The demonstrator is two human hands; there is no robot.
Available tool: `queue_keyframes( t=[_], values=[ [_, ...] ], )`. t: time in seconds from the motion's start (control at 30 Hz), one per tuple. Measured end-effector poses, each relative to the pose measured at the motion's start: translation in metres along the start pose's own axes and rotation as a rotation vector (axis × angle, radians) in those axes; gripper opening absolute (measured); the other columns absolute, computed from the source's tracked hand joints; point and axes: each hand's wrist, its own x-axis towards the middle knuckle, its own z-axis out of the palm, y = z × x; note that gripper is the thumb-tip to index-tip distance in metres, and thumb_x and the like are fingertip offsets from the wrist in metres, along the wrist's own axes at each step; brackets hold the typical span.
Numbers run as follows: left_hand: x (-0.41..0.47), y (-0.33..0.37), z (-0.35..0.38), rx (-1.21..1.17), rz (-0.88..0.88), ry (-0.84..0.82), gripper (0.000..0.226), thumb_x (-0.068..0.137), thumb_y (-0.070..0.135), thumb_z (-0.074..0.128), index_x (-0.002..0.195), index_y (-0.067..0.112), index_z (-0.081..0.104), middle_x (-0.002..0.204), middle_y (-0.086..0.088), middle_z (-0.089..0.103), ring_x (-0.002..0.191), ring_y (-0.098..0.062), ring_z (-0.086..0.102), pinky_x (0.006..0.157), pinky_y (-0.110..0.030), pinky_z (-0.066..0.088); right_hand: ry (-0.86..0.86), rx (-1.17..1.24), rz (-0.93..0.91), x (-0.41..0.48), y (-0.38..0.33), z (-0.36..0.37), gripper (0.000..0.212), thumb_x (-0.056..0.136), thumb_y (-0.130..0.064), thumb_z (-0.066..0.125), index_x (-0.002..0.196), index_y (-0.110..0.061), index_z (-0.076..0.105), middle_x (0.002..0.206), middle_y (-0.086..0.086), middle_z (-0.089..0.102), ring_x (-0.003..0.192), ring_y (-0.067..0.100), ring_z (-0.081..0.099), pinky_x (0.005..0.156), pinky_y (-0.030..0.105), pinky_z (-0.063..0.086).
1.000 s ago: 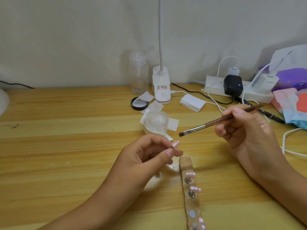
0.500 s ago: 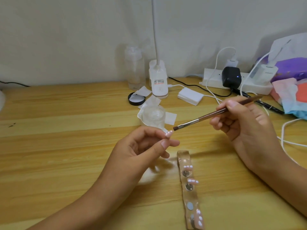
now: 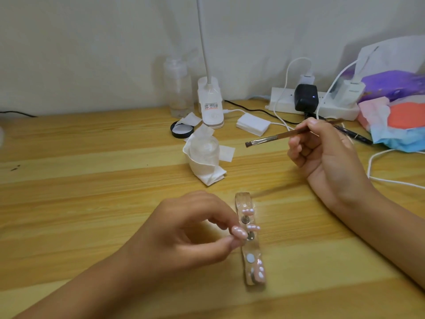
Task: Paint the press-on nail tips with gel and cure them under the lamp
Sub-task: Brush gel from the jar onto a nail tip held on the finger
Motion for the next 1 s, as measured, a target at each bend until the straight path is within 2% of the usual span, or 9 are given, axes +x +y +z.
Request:
queue_keyframes(
  t=[0.13,0.27,0.43,0.53,0.7,0.87,0.93,1.0],
  values=[
    [-0.002,-0.006,0.003,0.100,-0.028,-0.088,0.006,0.081,0.032,0.073,0.081,0.026,0.074,0.083,0.013,0.051,0.078,-0.002,0.052,0.071,-0.008,0.036,0.036,0.049,0.040,0.003,-0.001,-0.003,0.023,0.099,-0.020,0.052,0.080,-0.014,0.063,0.062,0.001,0.064,0.058,0.006,0.057,0.062,0.018,0.049],
    [-0.004,-0.008,0.011,0.276,-0.002,-0.058,0.012,0.080,0.044,0.072,0.079,0.032,0.074,0.076,0.017,0.050,0.076,-0.002,0.048,0.067,-0.011,0.034,0.036,0.060,0.040,0.004,-0.001,-0.004,0.024,0.099,-0.021,0.053,0.079,-0.014,0.065,0.062,0.001,0.064,0.058,0.006,0.057,0.062,0.018,0.049],
    [-0.005,-0.010,0.011,0.276,-0.013,-0.043,0.013,0.079,0.046,0.073,0.081,0.034,0.078,0.070,0.017,0.049,0.071,-0.003,0.048,0.062,-0.010,0.032,0.015,0.055,0.033,0.003,0.000,-0.005,0.025,0.098,-0.022,0.054,0.077,-0.016,0.067,0.064,0.001,0.064,0.060,0.007,0.058,0.062,0.019,0.050],
    [-0.004,-0.011,0.007,0.327,0.092,-0.098,0.010,0.082,0.038,0.074,0.081,0.029,0.078,0.067,0.018,0.045,0.067,0.001,0.040,0.060,-0.011,0.031,0.029,0.051,0.033,0.004,0.000,-0.005,0.027,0.098,-0.022,0.054,0.076,-0.016,0.067,0.063,0.002,0.064,0.058,0.007,0.057,0.061,0.018,0.050],
    [-0.007,-0.009,0.010,0.432,0.275,-0.182,0.010,0.090,0.032,0.070,0.094,0.028,0.078,0.065,0.009,0.051,0.064,-0.005,0.029,0.052,-0.018,0.033,-0.006,0.001,-0.001,0.002,0.000,-0.006,0.022,0.097,-0.025,0.056,0.080,-0.017,0.067,0.066,0.001,0.065,0.061,0.008,0.058,0.063,0.019,0.051],
    [-0.007,-0.009,0.017,0.547,0.407,-0.143,0.013,0.093,0.034,0.065,0.093,0.030,0.077,0.072,0.010,0.051,0.070,-0.003,0.022,0.062,-0.012,0.023,-0.060,-0.086,-0.074,-0.003,0.000,-0.004,0.026,0.098,-0.024,0.053,0.079,-0.022,0.071,0.068,-0.002,0.065,0.067,0.008,0.062,0.064,0.019,0.051],
    [-0.007,-0.007,0.019,0.626,0.477,-0.105,0.012,0.093,0.032,0.066,0.089,0.029,0.077,0.070,0.009,0.044,0.071,-0.006,0.020,0.064,-0.013,0.020,-0.061,-0.154,-0.138,-0.008,0.000,-0.002,0.029,0.099,-0.023,0.053,0.078,-0.025,0.073,0.069,-0.004,0.065,0.068,0.008,0.062,0.065,0.019,0.051],
    [-0.008,-0.005,0.022,0.666,0.536,-0.045,0.009,0.091,0.028,0.069,0.088,0.026,0.076,0.078,0.008,0.029,0.074,-0.007,0.018,0.071,-0.009,0.016,-0.049,-0.237,-0.207,-0.014,-0.001,0.001,0.022,0.098,-0.026,0.058,0.081,-0.025,0.073,0.071,-0.004,0.066,0.069,0.009,0.061,0.067,0.020,0.052]
  ],
)
